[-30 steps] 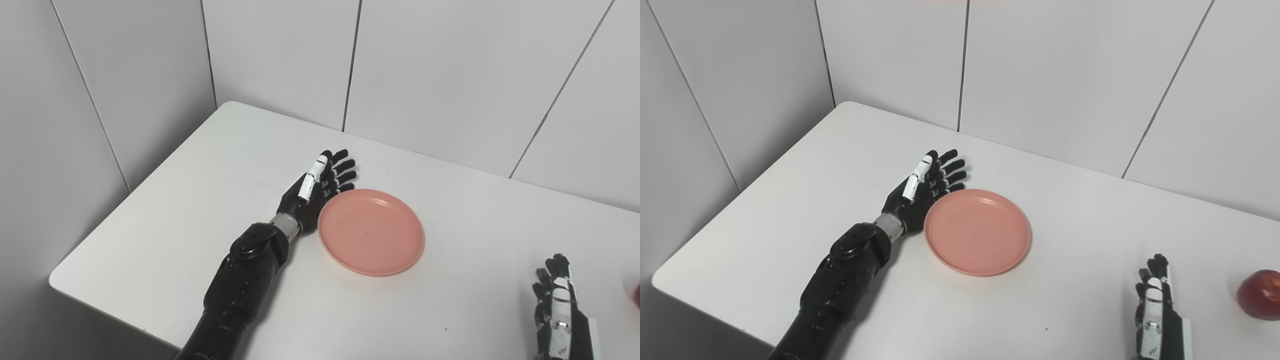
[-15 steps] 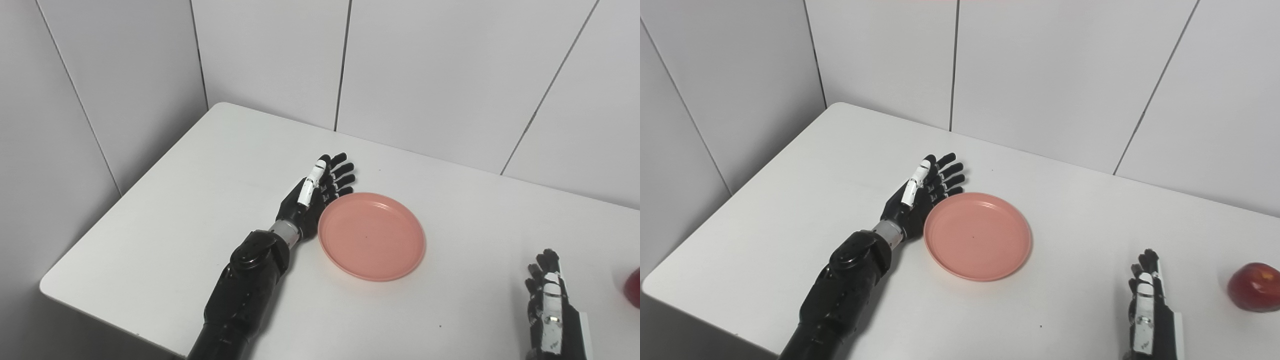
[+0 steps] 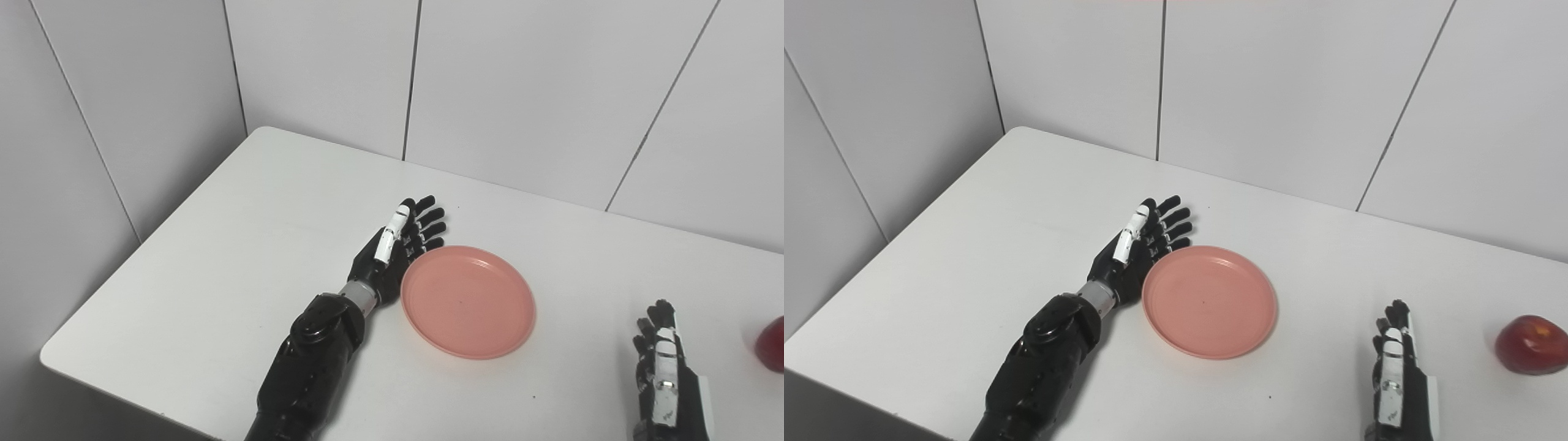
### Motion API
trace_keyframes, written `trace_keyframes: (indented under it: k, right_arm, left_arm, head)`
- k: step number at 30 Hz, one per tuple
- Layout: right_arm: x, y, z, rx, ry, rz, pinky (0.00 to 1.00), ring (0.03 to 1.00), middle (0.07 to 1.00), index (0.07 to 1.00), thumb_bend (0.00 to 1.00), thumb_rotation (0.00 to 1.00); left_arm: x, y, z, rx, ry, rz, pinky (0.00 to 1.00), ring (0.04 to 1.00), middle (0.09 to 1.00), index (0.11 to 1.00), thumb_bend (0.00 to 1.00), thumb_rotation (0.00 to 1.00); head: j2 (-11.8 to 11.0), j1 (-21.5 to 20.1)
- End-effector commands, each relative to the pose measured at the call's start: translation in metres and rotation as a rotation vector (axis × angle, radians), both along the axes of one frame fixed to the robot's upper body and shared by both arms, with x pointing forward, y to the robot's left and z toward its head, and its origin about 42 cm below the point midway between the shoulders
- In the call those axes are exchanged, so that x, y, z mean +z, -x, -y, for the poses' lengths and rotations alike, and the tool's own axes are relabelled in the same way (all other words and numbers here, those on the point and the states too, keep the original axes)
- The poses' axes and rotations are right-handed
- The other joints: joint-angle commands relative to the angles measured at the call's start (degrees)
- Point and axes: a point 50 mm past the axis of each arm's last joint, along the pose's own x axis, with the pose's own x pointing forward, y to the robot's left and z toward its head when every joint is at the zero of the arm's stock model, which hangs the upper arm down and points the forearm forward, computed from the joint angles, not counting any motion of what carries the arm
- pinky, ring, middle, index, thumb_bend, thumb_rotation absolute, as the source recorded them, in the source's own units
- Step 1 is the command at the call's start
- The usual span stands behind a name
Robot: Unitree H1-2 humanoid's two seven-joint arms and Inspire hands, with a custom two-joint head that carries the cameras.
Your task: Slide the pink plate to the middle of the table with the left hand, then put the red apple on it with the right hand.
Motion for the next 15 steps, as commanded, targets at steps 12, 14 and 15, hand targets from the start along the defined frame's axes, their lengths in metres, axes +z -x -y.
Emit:
trace_keyframes:
  k: [12, 14, 15]
  right_arm:
    - [0.021, -0.004, -0.009, -0.004, -0.006, 0.094, 1.00, 0.961, 0.962, 0.959, 0.25, 1.00]
    - [0.021, -0.004, -0.010, -0.007, -0.010, 0.096, 1.00, 0.960, 0.959, 0.954, 0.25, 1.00]
    - [0.021, -0.004, -0.010, -0.009, -0.012, 0.097, 1.00, 0.960, 0.958, 0.954, 0.25, 1.00]
  left_arm:
    - [0.001, 0.016, 0.032, -0.060, 0.008, -0.031, 0.92, 0.927, 0.929, 0.912, 0.39, 1.00]
    - [0.001, 0.017, 0.035, -0.067, 0.005, -0.031, 0.92, 0.924, 0.928, 0.911, 0.39, 1.00]
    - [0.001, 0.018, 0.036, -0.070, 0.004, -0.033, 0.92, 0.923, 0.927, 0.911, 0.39, 1.00]
  head:
    - [1.1, -2.4]
    - [1.3, -2.8]
    - [1.3, -2.8]
